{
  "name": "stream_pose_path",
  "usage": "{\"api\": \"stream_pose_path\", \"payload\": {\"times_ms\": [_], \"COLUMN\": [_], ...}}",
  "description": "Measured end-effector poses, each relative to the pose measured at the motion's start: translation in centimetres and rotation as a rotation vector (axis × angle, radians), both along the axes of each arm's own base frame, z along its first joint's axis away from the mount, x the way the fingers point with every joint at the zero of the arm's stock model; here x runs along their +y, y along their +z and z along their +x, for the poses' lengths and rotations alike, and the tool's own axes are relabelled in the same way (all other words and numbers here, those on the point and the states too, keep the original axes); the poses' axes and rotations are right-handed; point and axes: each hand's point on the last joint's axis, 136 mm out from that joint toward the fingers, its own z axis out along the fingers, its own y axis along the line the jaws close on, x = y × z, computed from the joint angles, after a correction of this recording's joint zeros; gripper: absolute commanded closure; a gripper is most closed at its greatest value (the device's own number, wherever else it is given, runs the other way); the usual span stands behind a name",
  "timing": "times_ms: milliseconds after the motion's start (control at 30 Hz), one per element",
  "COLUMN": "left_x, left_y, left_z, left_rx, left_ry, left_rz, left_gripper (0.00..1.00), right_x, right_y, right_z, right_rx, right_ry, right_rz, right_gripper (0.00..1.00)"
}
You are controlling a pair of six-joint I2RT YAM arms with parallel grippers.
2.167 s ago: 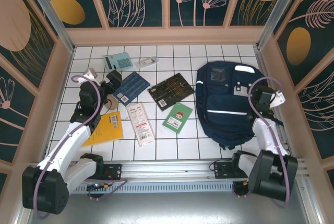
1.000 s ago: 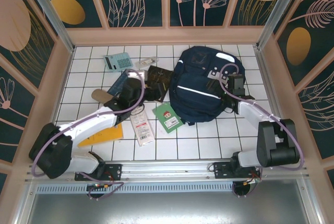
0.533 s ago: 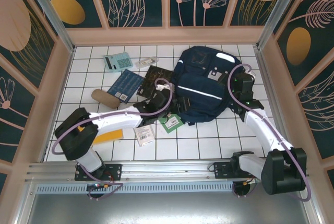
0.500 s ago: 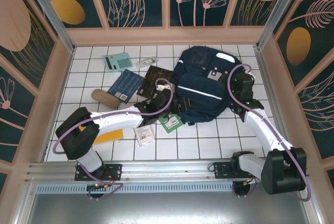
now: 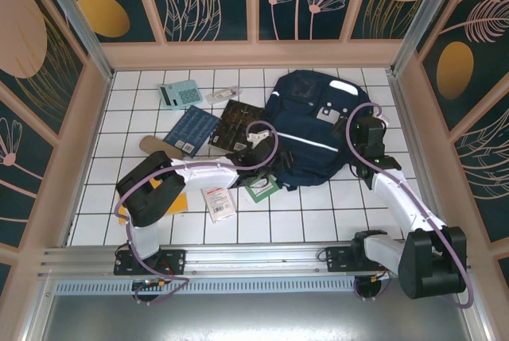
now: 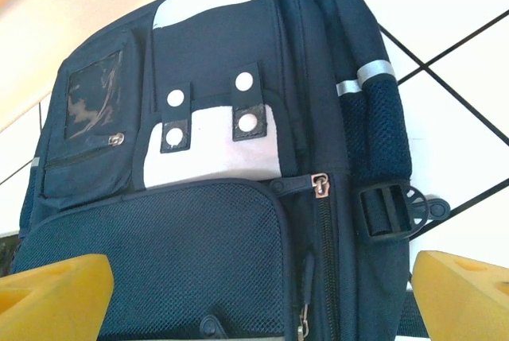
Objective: Pack books, pencil case, and school supplies into a backpack
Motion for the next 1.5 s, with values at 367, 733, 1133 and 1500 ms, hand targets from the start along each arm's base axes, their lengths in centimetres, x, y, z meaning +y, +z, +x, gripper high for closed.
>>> {"api": "stream_pose_path", "payload": {"times_ms": [367,733,1133,1500], "left_x": [3.9,9.7,9.9,9.8], "left_y": [0.3,1.9,1.7,2.7], "left_z": [2.2,4.4,4.2,4.1], "left_rx": [-0.092,-0.160,-0.168,-0.180], "left_ry": [0.122,0.210,0.188,0.176], "left_rz": [0.155,0.242,0.261,0.247], "left_gripper": [1.00,1.00,1.00,0.89], "right_x": [2.0,2.6,1.3,0.6], "right_y": [-1.1,-3.6,-6.9,-7.6], "right_z": [0.3,0.5,1.2,1.3], "right_rx": [0.022,0.098,0.178,0.195], "right_ry": [0.109,0.145,0.111,0.086], "right_rz": [0.020,0.018,0.086,0.137], "right_gripper": [0.25,0.39,0.54,0.49]}}
